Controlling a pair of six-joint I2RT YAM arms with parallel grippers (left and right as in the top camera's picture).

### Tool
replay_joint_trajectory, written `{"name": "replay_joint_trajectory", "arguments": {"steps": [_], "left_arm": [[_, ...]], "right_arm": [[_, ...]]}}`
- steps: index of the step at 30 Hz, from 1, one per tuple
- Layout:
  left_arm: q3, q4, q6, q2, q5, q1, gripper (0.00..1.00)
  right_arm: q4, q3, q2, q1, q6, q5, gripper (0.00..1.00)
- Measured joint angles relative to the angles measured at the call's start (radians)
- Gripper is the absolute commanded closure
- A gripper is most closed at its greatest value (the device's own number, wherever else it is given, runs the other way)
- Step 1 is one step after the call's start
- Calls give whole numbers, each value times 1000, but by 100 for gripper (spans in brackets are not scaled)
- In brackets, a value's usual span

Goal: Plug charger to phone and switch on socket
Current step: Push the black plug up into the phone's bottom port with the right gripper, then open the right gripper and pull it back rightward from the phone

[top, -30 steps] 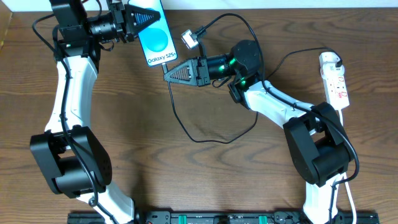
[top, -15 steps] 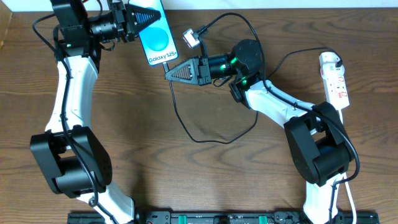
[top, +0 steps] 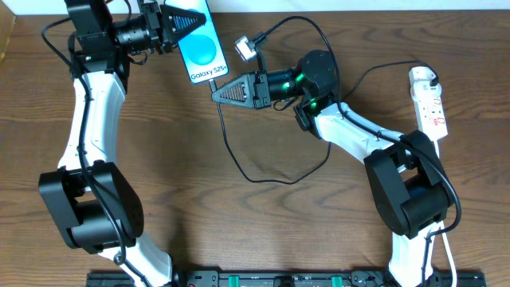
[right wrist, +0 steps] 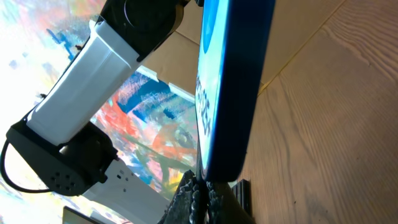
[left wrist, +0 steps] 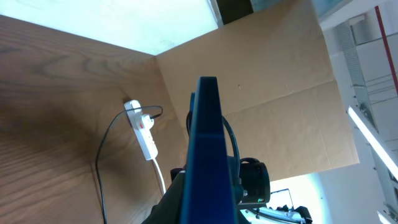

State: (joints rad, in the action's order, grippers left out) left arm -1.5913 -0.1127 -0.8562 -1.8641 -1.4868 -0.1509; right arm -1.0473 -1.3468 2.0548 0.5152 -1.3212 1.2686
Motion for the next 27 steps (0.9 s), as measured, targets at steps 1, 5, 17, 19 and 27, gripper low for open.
{"name": "replay_joint_trajectory", "arguments": {"steps": [1, 5, 17, 19, 27], "left_arm": [[0, 1, 0, 0, -3, 0, 93], [0, 5, 0, 0, -32, 10, 93], [0, 5, 0, 0, -38, -55, 93], [0, 5, -1, 0, -39, -72, 93], [0, 6, -9, 0, -53, -94, 93]], "right_arm": [[0, 0, 0, 0, -4, -13, 74], [2, 0, 0, -9, -8, -72, 40], [-9, 0, 0, -17, -7, -78, 1], [0, 0, 0, -17, -6, -76, 1], [426, 0, 0, -39, 116, -89, 1]]}}
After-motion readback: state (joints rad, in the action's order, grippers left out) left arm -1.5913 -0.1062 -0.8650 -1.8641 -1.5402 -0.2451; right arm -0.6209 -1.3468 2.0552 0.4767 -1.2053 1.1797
